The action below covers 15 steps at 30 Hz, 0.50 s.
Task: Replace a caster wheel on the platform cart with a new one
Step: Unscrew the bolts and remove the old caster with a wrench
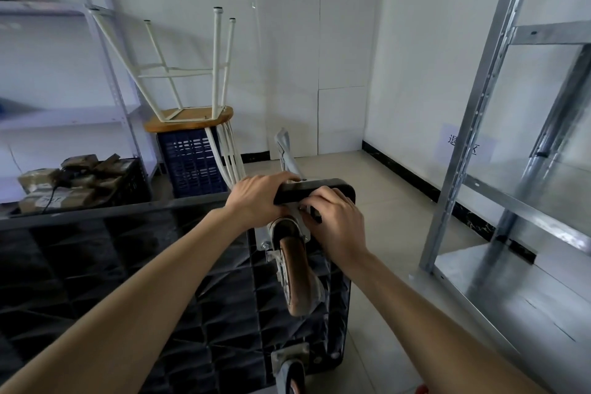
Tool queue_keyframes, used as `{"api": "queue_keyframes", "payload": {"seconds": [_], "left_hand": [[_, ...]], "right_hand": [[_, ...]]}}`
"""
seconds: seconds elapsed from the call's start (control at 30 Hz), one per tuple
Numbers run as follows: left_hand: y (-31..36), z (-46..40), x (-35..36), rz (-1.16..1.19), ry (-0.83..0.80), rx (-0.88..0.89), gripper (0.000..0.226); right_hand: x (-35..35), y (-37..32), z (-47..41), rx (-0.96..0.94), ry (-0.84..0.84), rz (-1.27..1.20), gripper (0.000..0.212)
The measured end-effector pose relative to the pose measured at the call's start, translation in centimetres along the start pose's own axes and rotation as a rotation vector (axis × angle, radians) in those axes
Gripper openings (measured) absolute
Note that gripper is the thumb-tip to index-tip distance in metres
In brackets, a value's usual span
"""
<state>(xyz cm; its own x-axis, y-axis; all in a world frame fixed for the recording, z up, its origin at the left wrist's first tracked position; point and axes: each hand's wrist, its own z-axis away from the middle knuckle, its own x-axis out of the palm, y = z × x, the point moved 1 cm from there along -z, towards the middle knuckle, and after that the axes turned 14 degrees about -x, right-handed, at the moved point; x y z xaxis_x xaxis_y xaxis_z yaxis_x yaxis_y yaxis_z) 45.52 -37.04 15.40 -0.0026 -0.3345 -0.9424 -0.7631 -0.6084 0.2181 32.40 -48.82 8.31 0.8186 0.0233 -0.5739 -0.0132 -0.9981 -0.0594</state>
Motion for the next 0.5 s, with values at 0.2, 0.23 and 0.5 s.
{"api": "queue_keyframes", "payload": {"seconds": [0.2,0.23,0.5], "left_hand": [[0.4,-1.4,0.1,0.027,-0.134,0.016,0.072],[0.4,-1.5,0.2,0.022,-0.128,0.023,0.071],[0.5,-2.3,-0.4,0.129,-0.305,0.016,0.075]], "right_hand": [[-0.3,0.2,0.0,0.065,0.039,-0.019,0.02],[-0.3,0.3,0.0,0.068,0.042,-0.026,0.018],[-0.3,0.6,0.2,0.033,0.023,0.033,0.022]]}}
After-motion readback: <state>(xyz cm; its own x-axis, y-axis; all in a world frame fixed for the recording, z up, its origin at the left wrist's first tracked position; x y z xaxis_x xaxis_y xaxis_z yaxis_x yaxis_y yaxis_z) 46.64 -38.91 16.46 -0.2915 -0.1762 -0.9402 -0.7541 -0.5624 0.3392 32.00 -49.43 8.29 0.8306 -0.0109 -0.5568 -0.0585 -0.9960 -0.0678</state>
